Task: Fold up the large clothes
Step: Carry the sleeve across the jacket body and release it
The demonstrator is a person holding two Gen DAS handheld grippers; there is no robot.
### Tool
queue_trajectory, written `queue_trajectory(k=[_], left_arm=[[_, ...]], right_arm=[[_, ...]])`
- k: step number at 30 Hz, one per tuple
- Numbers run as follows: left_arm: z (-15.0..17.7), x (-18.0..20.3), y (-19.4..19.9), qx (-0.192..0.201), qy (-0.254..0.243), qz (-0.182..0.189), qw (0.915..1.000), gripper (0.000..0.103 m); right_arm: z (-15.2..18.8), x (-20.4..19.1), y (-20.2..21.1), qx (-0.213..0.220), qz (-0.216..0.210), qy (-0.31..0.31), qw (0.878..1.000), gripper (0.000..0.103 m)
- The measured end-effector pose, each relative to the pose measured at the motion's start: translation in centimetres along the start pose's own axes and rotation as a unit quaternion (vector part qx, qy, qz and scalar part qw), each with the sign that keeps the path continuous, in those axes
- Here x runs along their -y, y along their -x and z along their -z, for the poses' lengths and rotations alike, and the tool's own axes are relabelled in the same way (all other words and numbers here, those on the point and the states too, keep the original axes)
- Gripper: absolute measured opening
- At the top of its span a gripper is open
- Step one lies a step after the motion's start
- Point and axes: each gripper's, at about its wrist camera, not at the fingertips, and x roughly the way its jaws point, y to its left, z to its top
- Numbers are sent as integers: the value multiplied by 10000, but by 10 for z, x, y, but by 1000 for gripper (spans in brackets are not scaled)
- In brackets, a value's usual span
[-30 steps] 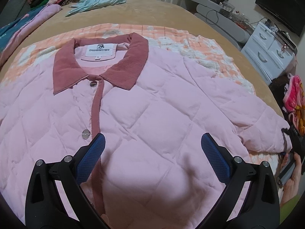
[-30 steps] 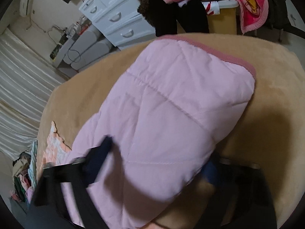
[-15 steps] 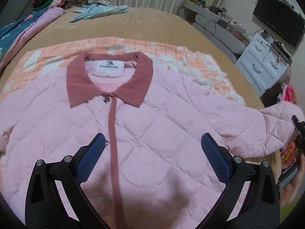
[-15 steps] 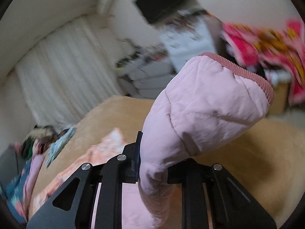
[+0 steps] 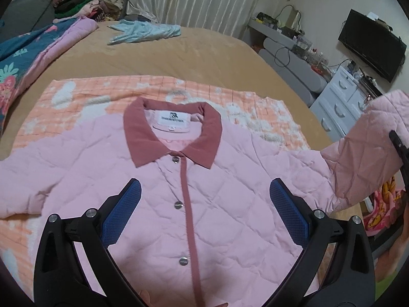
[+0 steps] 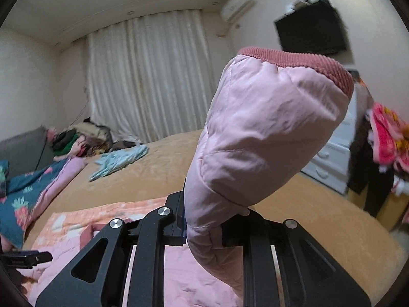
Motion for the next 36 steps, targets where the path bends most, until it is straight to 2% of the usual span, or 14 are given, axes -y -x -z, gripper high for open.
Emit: queue_trajectory(k=[8,17,25,36], left_arm=[[-12,-32,32,243,245,77,9994,94],[-11,-76,51,317,537,123,9980,94],[-6,-108,56,336,761,95,9965,94],[0,-140,56,347,1056,312,9933,94]], right_arm=[[-13,-75,7,-98,-345,536,9979,17],[2,-134,6,-307,-653,837,9939,17],[25,-172,-2,-525,-863,1112,9887,17],[71,-213,-16,-870,-1186,1458,9783,17]])
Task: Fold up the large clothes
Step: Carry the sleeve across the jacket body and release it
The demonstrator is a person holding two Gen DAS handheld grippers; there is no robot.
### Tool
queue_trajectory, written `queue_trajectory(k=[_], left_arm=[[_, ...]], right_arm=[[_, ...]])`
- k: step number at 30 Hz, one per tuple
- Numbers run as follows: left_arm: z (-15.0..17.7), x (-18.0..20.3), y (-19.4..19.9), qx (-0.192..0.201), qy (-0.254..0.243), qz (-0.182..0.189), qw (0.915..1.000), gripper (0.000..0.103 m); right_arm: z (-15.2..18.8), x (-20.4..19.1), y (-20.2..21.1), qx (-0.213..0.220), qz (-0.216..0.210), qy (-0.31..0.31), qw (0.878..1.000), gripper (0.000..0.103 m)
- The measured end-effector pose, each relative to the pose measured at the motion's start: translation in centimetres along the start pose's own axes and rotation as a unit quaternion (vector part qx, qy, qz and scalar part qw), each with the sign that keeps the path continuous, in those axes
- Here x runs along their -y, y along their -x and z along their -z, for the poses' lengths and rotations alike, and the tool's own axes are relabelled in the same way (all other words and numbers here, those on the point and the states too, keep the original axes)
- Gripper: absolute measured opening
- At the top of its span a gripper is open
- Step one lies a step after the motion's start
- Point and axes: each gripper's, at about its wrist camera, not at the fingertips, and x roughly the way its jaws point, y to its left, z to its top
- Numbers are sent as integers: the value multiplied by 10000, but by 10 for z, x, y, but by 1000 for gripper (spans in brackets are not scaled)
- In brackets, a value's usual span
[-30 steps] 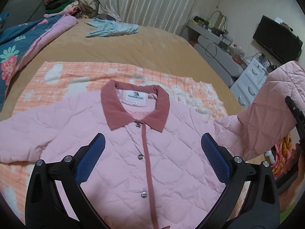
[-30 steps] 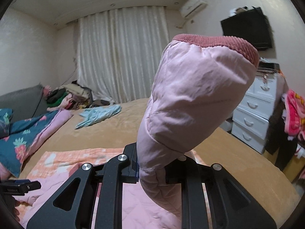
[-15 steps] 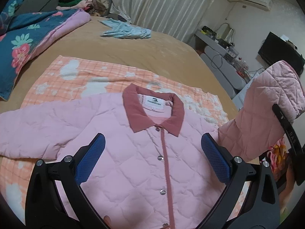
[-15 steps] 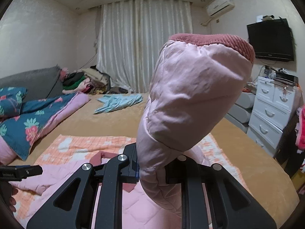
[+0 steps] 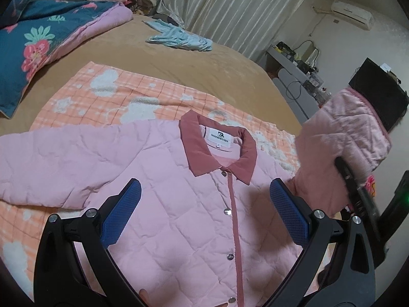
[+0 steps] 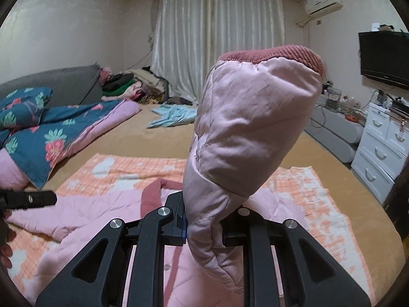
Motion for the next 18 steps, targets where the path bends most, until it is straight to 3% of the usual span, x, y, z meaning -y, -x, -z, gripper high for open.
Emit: queue_trajectory(k=[18], left_arm=[[14,-47,-14,-64,506,328,9982,94]], right_arm=[[70,-89,-80,-979,-584,614,9916,24]])
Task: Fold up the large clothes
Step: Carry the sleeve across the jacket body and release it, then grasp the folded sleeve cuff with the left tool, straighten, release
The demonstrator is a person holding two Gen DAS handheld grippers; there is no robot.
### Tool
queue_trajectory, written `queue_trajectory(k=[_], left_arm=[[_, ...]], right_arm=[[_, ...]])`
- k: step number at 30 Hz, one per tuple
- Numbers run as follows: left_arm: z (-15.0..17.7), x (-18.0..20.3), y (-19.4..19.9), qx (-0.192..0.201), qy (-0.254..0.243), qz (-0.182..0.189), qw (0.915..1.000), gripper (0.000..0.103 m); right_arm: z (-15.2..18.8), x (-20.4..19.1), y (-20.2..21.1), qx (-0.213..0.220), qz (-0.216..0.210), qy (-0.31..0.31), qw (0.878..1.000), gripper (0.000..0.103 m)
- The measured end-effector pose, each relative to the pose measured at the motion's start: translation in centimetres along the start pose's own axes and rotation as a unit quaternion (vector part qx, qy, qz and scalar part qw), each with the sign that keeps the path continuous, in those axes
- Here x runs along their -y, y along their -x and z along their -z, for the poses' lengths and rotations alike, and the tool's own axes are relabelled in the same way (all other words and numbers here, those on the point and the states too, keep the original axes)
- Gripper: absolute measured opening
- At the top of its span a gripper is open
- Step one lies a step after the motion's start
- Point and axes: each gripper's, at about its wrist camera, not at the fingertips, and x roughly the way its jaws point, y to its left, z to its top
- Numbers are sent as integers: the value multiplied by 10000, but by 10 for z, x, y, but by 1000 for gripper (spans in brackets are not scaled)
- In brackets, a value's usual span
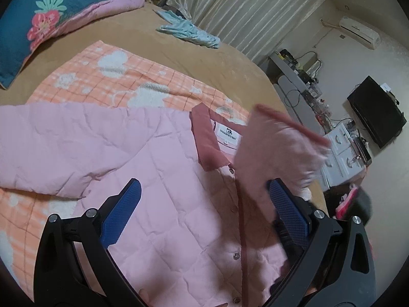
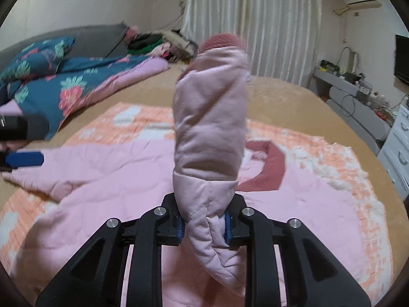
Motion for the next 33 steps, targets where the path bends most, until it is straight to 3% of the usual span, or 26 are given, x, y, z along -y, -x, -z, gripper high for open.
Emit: queue_trajectory(k=[4,7,12,14,20,22,24,27,30,33], left_arm=[[5,-9,-9,-165,261,230,9993,94],[9,-16,-16,-316,486,397,9975,94],[22,-31,-38,-699,1037,779,9891,94],[28,-37,-47,-824,1216,820,9857,94],[50,-42,-80,-1297,1270,676,9811,91],[55,-39,-89,-1326,1192,625,9820,84],[58,-32,-96,-1325,958,405,9857,51],[61,-22,-98,-1223,481,78,9913,24],[56,-6,-86,-989,-73,-227,9948,16],[37,16,-57,-451,-549,-329,9969,16]], right_arm=[[15,-17,-20,-321,-266,102,9991,28],[23,-30,-28,-426,-493,188,9977,36],[35,-44,-35,-740,-632,343,9947,73],[40,-44,-28,-779,-678,397,9939,79],[52,-8,14,-573,-896,23,9943,85],[57,15,28,-506,-782,-198,9955,85],[63,33,39,-425,-597,-318,9968,85],[73,69,55,-384,-197,-612,9972,85],[85,104,66,-367,83,-939,9949,85],[92,139,71,-405,369,-1305,9899,85]])
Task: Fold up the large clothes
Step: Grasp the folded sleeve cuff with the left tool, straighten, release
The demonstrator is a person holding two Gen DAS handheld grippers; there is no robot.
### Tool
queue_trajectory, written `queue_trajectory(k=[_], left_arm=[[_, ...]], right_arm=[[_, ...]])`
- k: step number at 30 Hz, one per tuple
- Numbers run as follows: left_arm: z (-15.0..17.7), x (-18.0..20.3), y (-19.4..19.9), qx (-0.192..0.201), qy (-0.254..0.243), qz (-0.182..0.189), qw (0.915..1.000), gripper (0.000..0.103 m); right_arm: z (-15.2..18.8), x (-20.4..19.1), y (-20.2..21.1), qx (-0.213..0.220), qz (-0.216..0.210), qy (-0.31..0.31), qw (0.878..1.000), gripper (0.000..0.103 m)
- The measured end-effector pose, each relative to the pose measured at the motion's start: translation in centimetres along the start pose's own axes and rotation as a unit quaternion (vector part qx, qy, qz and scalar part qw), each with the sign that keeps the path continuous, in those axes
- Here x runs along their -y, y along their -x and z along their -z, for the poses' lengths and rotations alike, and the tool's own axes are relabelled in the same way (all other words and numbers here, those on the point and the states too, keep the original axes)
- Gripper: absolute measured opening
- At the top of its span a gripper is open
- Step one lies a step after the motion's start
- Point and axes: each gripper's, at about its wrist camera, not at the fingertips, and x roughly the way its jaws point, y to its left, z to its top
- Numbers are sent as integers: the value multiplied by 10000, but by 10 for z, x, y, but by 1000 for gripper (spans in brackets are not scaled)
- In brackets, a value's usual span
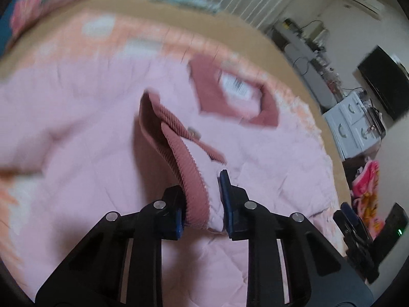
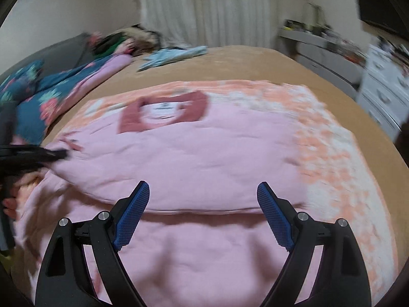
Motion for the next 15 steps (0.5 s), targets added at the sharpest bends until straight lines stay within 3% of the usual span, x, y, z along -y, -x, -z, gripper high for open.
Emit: queue_trajectory(k=[4,10,15], left_arm=[[-20,4,21,374,-289,-190,9987,16],[-9,-26,-3,-39,-148,-593,9981,16],[7,-40,-21,-267,-176,-810,9962,16]], right_arm=[[-4,26,-6,-105,163,-319,9993,85],[-8,12,-32,-308,35,-89,9995,85],[-12,2,-59,-725,37,48,9974,85]])
